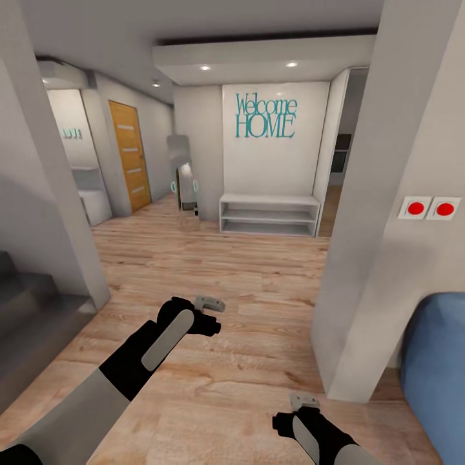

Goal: Place each of the two pumpkins and all three candles from the living room inside a cabinet in the living room (use any cabinet), then make sure every cabinet is closed, and position the cauldron so it is next to a table in the living room.

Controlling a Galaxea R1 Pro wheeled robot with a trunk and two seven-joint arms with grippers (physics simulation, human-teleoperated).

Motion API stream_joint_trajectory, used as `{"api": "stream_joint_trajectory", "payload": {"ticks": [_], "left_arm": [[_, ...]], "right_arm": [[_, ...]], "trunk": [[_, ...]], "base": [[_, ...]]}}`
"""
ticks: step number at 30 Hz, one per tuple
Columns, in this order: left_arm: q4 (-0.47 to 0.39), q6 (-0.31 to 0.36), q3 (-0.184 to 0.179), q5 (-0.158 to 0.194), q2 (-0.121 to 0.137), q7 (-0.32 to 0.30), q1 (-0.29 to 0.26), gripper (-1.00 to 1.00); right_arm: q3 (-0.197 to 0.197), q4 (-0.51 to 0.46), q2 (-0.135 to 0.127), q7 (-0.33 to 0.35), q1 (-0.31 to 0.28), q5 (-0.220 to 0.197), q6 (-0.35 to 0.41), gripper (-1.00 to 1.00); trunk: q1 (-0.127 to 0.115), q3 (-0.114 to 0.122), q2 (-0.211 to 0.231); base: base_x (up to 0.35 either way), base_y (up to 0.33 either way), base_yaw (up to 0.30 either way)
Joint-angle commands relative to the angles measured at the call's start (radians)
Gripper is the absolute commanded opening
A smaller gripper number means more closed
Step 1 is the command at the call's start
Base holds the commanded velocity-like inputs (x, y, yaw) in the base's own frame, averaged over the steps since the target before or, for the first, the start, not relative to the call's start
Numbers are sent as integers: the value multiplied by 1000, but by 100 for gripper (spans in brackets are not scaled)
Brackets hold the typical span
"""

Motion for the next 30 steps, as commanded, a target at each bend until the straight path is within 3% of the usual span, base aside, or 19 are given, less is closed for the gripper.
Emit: {"api": "stream_joint_trajectory", "payload": {"ticks": [1, 30], "left_arm": [[-1, 1, -3, 10, 1, 10, -1, 100], [4, 1, -4, 2, 1, 10, -1, 100]], "right_arm": [[9, -2, -1, -8, 0, -11, 5, 100], [9, -2, -1, -8, 0, -12, 1, 100]], "trunk": [[4, -4, -8], [115, -95, -211]], "base": [[0, 0, 0], [0, 0, 0]]}}
